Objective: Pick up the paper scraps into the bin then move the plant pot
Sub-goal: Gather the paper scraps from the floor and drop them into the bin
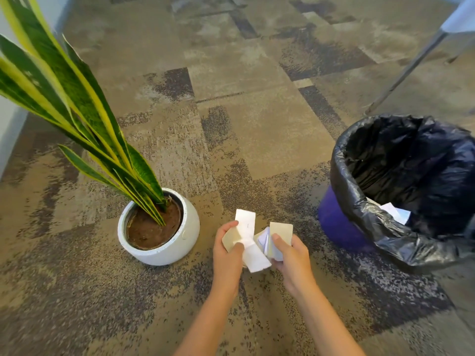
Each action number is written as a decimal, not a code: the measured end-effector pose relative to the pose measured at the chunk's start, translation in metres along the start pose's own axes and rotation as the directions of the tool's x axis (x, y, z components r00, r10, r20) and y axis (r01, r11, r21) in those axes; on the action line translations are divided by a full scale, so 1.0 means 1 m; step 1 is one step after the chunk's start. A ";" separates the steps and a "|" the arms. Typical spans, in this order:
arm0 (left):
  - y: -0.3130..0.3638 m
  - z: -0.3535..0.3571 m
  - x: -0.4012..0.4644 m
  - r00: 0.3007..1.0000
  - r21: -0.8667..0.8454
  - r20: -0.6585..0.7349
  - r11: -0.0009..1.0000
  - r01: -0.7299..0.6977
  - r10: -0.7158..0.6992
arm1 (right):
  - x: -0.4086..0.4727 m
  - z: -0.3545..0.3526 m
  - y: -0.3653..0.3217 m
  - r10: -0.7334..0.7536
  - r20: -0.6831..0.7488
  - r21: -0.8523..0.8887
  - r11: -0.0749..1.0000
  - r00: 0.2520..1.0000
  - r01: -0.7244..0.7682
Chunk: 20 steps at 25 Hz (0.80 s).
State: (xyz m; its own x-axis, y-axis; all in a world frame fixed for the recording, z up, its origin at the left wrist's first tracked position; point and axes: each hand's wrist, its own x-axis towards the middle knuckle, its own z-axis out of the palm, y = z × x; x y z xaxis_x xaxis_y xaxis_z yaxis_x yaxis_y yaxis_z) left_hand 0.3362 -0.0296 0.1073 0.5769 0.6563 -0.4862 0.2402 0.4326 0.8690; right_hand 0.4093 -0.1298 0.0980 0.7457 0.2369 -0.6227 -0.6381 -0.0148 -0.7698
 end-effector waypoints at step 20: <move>0.132 0.237 -0.073 0.794 0.441 0.565 0.732 -0.519 0.223 | -0.029 -0.118 -0.226 -0.367 -0.273 -0.265 0.917 0.890 0.297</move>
State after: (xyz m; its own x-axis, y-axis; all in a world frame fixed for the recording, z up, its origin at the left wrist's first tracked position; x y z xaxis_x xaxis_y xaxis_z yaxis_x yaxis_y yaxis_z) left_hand 0.5110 -0.1667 0.2788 0.9530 0.2684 -0.1408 0.2209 -0.2966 0.9291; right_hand 0.5546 -0.2482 0.2734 0.9495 -0.0486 -0.3100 -0.3133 -0.2007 -0.9282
